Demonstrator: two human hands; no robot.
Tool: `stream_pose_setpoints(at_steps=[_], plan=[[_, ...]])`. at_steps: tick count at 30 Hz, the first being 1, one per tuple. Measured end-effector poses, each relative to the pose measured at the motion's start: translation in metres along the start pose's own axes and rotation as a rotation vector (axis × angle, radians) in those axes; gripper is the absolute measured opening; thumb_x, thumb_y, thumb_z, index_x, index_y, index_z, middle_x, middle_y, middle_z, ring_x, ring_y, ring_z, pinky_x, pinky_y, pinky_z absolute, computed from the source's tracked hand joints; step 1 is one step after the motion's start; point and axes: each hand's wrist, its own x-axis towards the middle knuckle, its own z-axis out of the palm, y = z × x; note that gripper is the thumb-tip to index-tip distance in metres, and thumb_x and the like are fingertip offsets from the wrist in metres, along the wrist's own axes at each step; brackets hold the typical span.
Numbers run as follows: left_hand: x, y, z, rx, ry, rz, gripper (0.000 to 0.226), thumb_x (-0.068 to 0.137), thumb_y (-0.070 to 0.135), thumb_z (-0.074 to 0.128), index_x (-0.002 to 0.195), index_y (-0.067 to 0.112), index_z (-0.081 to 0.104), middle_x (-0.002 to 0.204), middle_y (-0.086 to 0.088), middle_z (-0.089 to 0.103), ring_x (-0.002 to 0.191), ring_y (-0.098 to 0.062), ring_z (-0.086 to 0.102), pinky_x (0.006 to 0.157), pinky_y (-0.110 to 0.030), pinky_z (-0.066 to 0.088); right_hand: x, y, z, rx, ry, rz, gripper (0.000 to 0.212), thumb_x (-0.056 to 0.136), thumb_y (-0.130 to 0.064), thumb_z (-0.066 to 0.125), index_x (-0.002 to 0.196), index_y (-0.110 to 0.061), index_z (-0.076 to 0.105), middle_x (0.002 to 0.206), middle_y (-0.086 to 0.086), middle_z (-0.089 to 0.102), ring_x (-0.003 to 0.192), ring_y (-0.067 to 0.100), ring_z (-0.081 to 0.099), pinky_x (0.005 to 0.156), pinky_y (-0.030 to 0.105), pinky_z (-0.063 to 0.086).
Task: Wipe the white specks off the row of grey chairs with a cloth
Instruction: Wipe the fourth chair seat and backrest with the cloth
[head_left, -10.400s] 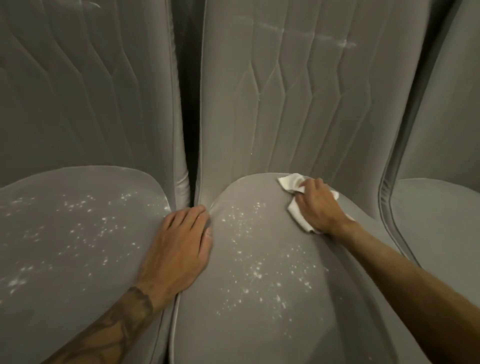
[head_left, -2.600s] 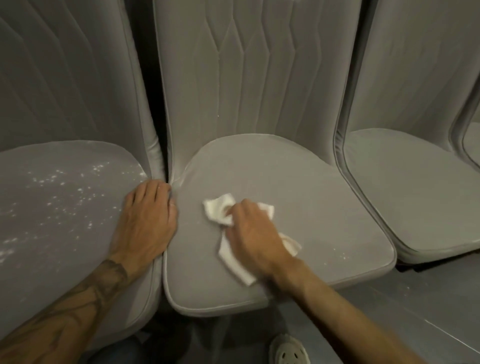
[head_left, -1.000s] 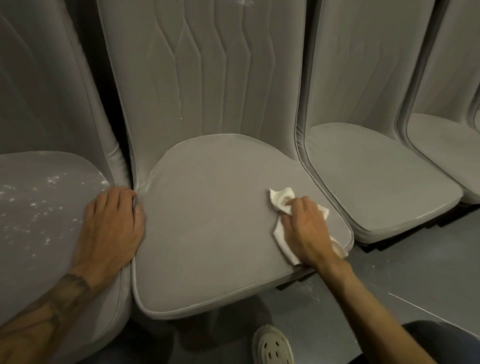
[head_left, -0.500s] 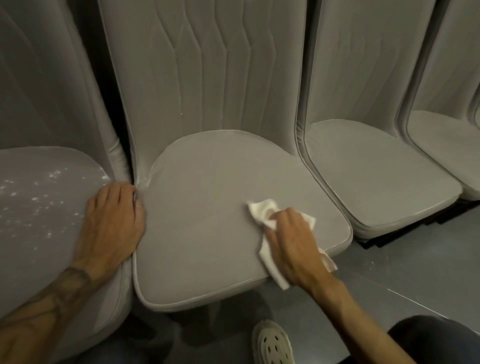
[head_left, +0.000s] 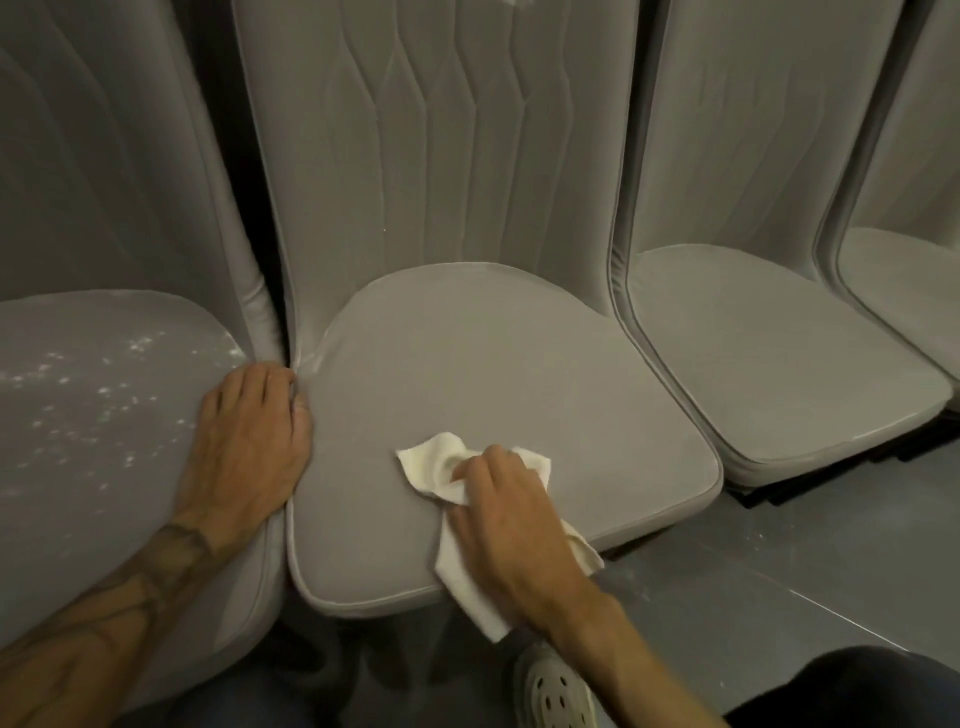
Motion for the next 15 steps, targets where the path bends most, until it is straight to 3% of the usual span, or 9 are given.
stream_pose_setpoints(at_steps=[2, 5, 7, 9, 12, 15], plan=[[0.000, 0.000, 0.001, -0.004, 0.014, 0.005, 0.020, 0.100, 0.025, 0.036, 0.104, 0.012, 0.051, 0.101, -0.017, 0.052, 0.093, -0.038, 0.048, 0.080, -0.053, 0.040, 0.004, 0.021, -0.014, -0.022, -0.022, -0.006, 0.015, 0.098, -0.022, 0.050, 0.102, -0.009, 0.055, 0.100, 0.008, 0.052, 0.089, 0.028, 0.047, 0.082, 0.041, 0.038], [0.000, 0.001, 0.003, -0.003, 0.004, -0.006, 0.019, 0.100, 0.025, 0.037, 0.104, 0.013, 0.051, 0.101, -0.017, 0.053, 0.094, -0.038, 0.049, 0.081, -0.053, 0.040, 0.004, 0.060, -0.035, -0.119, 0.066, 0.200, 0.011, 0.098, -0.018, 0.051, 0.101, -0.008, 0.056, 0.100, 0.010, 0.052, 0.089, 0.031, 0.050, 0.083, 0.046, 0.040], [0.001, 0.001, 0.003, -0.004, -0.002, 0.000, 0.017, 0.101, 0.025, 0.036, 0.101, 0.014, 0.050, 0.099, -0.016, 0.053, 0.092, -0.037, 0.049, 0.081, -0.052, 0.040, 0.003, 0.047, -0.029, -0.148, 0.124, 0.271, 0.005, 0.095, -0.013, 0.057, 0.096, -0.009, 0.054, 0.096, 0.010, 0.051, 0.085, 0.031, 0.050, 0.079, 0.046, 0.042], [0.000, 0.001, 0.002, 0.003, 0.000, 0.002, 0.015, 0.101, 0.024, 0.037, 0.100, 0.015, 0.048, 0.097, -0.015, 0.052, 0.091, -0.035, 0.048, 0.080, -0.051, 0.040, 0.006, 0.009, -0.004, -0.091, 0.121, 0.166, 0.010, 0.090, -0.010, 0.062, 0.092, -0.011, 0.053, 0.091, 0.009, 0.050, 0.080, 0.031, 0.048, 0.074, 0.047, 0.042], [0.000, 0.000, 0.003, 0.026, -0.015, -0.006, 0.014, 0.102, 0.024, 0.037, 0.101, 0.016, 0.049, 0.098, -0.013, 0.052, 0.093, -0.032, 0.048, 0.081, -0.048, 0.039, 0.011, -0.033, 0.021, -0.018, 0.006, -0.106, 0.007, 0.094, -0.018, 0.056, 0.096, -0.013, 0.052, 0.095, 0.007, 0.049, 0.085, 0.027, 0.046, 0.077, 0.044, 0.040], [0.001, -0.001, 0.002, 0.023, -0.040, -0.012, 0.015, 0.102, 0.024, 0.037, 0.101, 0.017, 0.050, 0.100, -0.011, 0.052, 0.095, -0.032, 0.049, 0.084, -0.047, 0.040, 0.026, -0.011, 0.006, -0.024, -0.068, -0.101, 0.018, 0.099, -0.023, 0.052, 0.105, -0.006, 0.057, 0.103, 0.012, 0.053, 0.093, 0.032, 0.049, 0.085, 0.046, 0.039]])
